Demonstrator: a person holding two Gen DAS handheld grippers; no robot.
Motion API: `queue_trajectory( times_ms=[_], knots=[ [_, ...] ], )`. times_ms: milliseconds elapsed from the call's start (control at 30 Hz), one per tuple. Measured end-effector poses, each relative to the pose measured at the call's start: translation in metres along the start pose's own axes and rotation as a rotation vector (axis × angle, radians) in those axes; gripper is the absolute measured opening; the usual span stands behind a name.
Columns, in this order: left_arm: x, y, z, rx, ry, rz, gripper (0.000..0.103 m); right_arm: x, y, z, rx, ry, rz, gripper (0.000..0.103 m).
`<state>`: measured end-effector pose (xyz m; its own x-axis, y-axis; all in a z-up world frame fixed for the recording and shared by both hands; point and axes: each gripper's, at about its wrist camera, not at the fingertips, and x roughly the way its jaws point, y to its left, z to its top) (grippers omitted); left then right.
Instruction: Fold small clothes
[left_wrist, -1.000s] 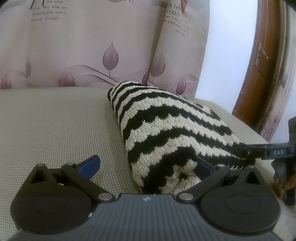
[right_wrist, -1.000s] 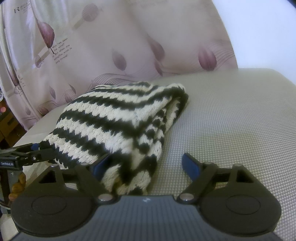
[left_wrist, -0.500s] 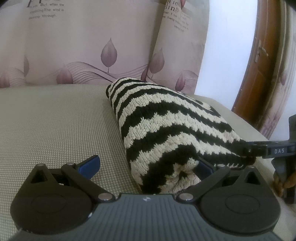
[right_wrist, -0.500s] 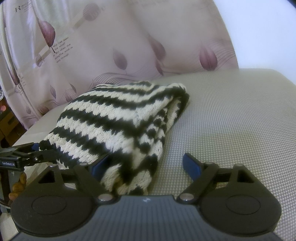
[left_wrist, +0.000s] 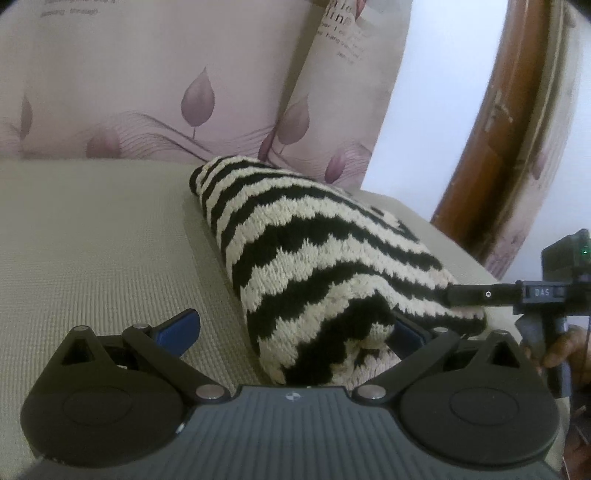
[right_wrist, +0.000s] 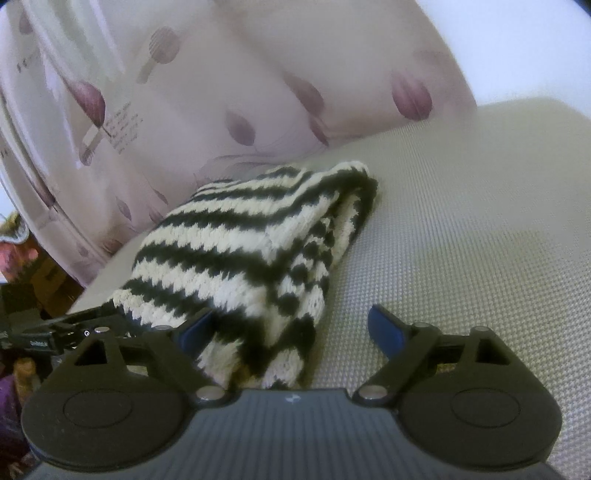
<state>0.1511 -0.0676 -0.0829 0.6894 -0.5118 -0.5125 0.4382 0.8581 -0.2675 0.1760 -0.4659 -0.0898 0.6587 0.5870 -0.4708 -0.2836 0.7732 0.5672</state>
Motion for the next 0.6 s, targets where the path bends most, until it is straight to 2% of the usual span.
queue_trajectory(
  times_ms=[200, 333, 433, 600],
  knots=[
    [0.006, 0.007, 0.014, -0.011, -0.013, -0.071, 0.103, 0.007, -0.005, 0.01, 0.065, 0.008, 0.052, 0.091],
    [0.009, 0.028, 0.025, -0.148, -0.023, -0.168, 0.103, 0.021, -0.006, 0.02, 0.078, 0.036, 0.09, 0.091],
    [0.018, 0.039, 0.033, -0.192, -0.008, -0.173, 0.103, 0.033, -0.007, 0.028, 0.07, 0.056, 0.106, 0.09],
    [0.037, 0.045, 0.044, -0.156, 0.037, -0.172, 0.103, 0.049, -0.017, 0.041, 0.106, 0.058, 0.145, 0.091]
  ],
)
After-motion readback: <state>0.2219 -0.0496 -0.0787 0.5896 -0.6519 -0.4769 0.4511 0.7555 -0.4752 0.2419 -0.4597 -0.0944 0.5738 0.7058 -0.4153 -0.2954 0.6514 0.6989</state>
